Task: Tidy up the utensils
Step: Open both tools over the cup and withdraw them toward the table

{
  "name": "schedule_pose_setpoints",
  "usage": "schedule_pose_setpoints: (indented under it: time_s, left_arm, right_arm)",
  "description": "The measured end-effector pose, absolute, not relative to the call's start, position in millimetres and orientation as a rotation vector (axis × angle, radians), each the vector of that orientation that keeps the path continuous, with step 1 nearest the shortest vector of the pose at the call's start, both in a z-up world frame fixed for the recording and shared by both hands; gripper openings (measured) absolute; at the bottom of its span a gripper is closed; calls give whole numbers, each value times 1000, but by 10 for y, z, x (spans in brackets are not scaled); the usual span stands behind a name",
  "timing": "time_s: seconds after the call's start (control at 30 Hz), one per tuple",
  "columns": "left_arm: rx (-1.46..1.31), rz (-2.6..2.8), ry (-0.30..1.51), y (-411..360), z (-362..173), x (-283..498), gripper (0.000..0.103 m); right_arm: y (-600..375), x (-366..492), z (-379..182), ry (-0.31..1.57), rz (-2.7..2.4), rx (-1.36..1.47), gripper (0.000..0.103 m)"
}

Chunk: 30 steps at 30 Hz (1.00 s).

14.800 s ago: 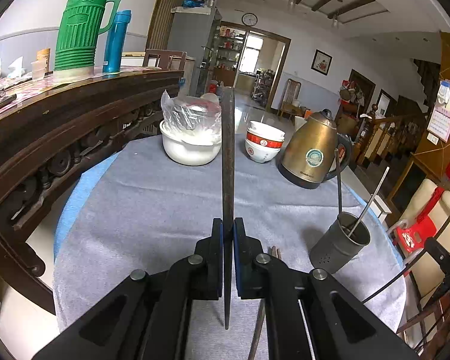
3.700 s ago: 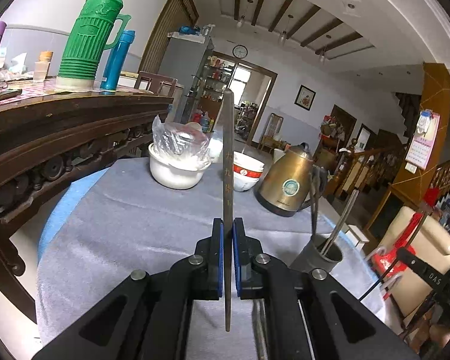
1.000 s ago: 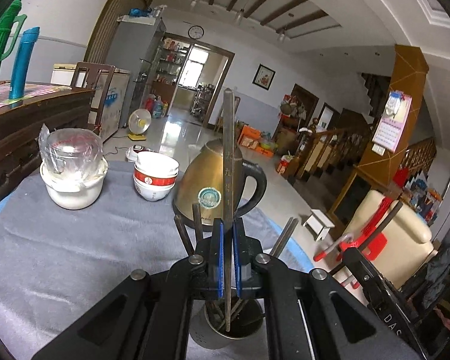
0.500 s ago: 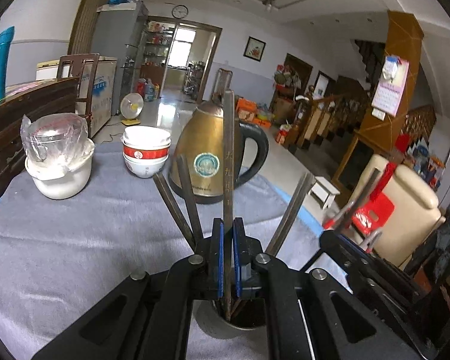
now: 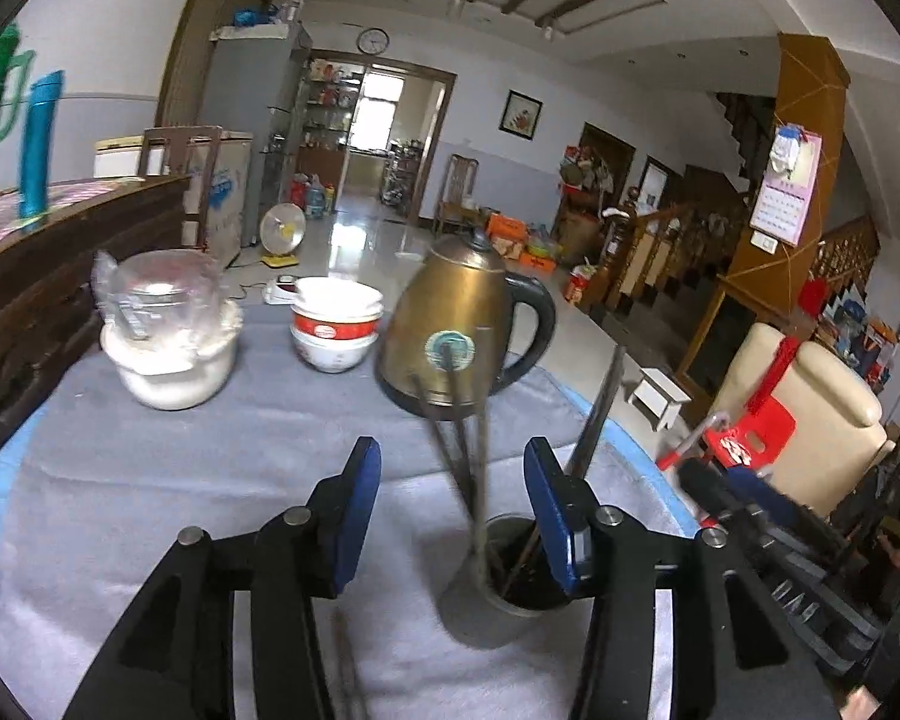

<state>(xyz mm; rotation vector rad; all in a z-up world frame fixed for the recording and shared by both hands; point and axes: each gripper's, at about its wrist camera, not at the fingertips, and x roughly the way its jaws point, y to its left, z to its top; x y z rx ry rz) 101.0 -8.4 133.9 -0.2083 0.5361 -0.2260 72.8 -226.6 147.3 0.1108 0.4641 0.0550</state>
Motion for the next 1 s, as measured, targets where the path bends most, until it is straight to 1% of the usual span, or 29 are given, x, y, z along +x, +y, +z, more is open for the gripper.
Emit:
schedule_pose_setpoints:
  time_s: [0.07, 0.1, 0.17, 0.2, 0.3, 0.5, 0.7, 1.0]
  left_arm:
    - [-209, -197, 532, 68, 1327, 888, 59]
    - [-204, -183, 531, 143, 1302, 822, 60]
    - [-181, -122, 534, 305, 1208, 663, 67]
    - [-168, -96, 552, 362, 1143, 631, 68]
    - [-148, -36, 640, 551, 865, 550, 68]
    - [-141, 59, 818, 800, 356, 465, 68]
    - [-136, 88, 887, 856, 98, 365, 68]
    - [-138, 102, 941, 884, -137, 367, 68]
  right_arm:
    - [-2293, 602, 1517, 454, 56, 123, 74]
    - [-2300, 546, 1524, 451, 59, 130, 74]
    - [-2301, 415, 1513, 452, 69, 149, 74]
    - [-2276, 329, 1466, 466, 81, 150, 73]
    - [-2158, 209, 1273, 540, 112, 129, 73]
    - [-1918, 44, 705, 715, 156, 108, 73]
    - [-1773, -1, 429, 821, 173, 89, 73]
    - [-1708, 18, 178, 877, 148, 73, 73]
